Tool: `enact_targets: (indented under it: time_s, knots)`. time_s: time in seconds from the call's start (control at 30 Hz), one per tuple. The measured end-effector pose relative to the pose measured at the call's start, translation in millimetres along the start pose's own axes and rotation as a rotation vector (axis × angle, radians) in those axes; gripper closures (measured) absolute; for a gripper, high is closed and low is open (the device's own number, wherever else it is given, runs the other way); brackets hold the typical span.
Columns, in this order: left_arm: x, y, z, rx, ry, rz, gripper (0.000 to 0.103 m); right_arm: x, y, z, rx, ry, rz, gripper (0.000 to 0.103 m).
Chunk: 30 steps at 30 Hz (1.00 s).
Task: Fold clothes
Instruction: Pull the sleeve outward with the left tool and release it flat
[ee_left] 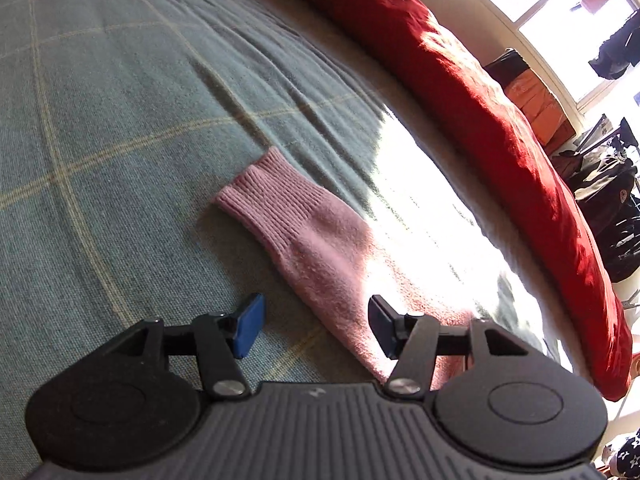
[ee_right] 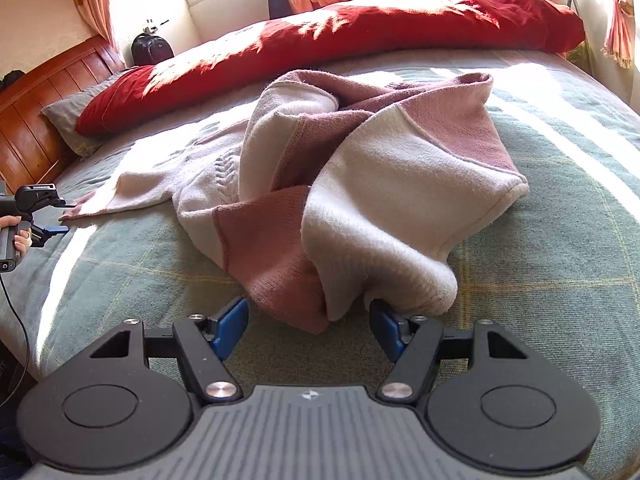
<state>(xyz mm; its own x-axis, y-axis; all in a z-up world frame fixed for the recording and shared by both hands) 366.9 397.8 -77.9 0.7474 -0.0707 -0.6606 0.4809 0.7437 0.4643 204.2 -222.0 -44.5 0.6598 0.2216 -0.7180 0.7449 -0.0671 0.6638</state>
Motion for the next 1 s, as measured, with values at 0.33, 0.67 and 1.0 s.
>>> enact_targets:
  time_s: [0.33,0.67,1.0]
  knots:
    - [-4.6,-5.5,16.6,0.11,0.077,0.061,0.088,0.2,1.9,2.4,-0.001,-0.009,0.004,0.032]
    - [-26.2,-11.8,29.5,0.214,0.16,0.07,0.072,-2.0,2.1,0.3,-0.003,0.014,0.012,0.032]
    - [-20.5,-51.7,158.8,0.472,-0.135,-0.085,0.045,-22.7,11.9,-11.2,-0.039,0.065,0.048,0.03]
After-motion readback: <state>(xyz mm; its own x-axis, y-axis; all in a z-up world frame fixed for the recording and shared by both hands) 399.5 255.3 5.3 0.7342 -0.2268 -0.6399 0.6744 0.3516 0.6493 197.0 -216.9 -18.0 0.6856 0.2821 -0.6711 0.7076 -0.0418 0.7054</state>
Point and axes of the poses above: each gripper's, at about its wrist camera, not at the fingertips, and x roughly the way its jaws point, z to its right, y to its top, the point moved 1 cm from there along x, roughly the way its jaws point, and after that the axes turned 6 degrees about -y, right-handed, at the moved point
